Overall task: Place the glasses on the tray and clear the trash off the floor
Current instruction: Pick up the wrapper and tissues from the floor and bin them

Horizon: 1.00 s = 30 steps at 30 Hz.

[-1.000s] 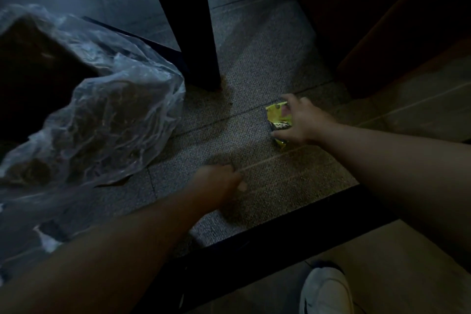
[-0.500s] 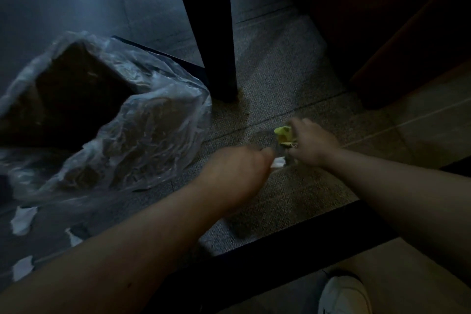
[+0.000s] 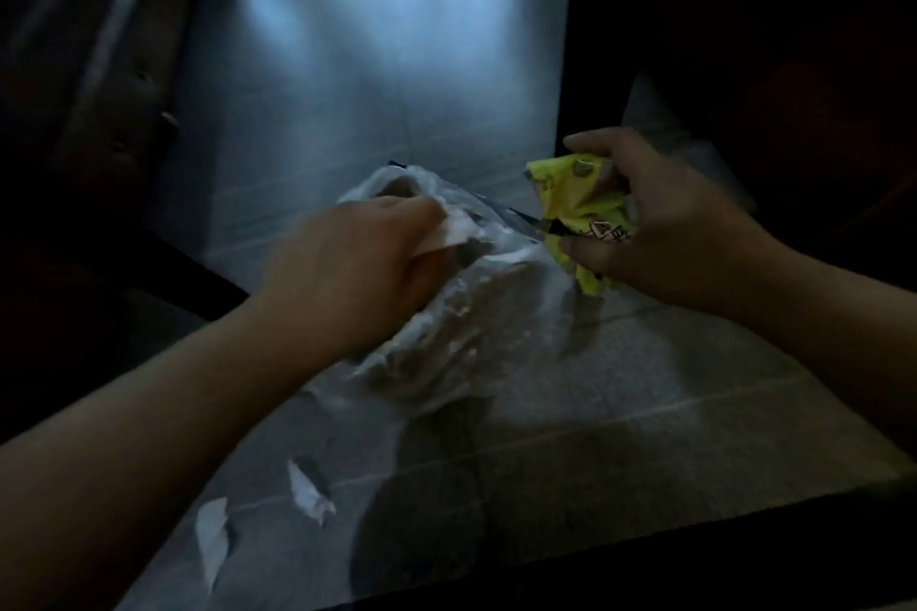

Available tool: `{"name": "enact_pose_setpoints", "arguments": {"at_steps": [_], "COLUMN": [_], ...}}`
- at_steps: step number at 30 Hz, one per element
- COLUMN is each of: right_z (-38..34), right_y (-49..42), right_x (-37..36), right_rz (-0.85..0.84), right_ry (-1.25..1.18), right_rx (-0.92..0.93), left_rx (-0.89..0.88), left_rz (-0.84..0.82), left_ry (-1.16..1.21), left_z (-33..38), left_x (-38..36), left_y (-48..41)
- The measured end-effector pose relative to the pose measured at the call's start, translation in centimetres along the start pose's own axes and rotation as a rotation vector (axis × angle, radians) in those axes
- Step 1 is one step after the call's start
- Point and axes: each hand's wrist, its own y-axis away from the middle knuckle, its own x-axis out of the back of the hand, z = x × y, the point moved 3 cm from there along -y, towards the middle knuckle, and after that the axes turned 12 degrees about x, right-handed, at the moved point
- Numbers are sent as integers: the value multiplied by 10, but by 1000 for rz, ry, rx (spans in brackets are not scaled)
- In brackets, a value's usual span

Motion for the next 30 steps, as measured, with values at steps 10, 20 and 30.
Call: {"name": "enact_pose_setpoints", "arguments": {"at_steps": [10, 20, 30], "right_z": [-68, -65, -177], "right_y": [-78, -76, -24], "right_x": [-71, -92, -192], "right_rz": [-202, -216, -355], "right_ry": [60, 308, 241], "right_rx": [174, 236, 742], "left_rx": [337, 280, 359], "left_rz": [-155, -55, -8], "left_ry": [-108, 72, -33], "left_z": [-91, -106, -171], "left_x": [-34, -30, -27], "left_y": [11, 39, 186]}}
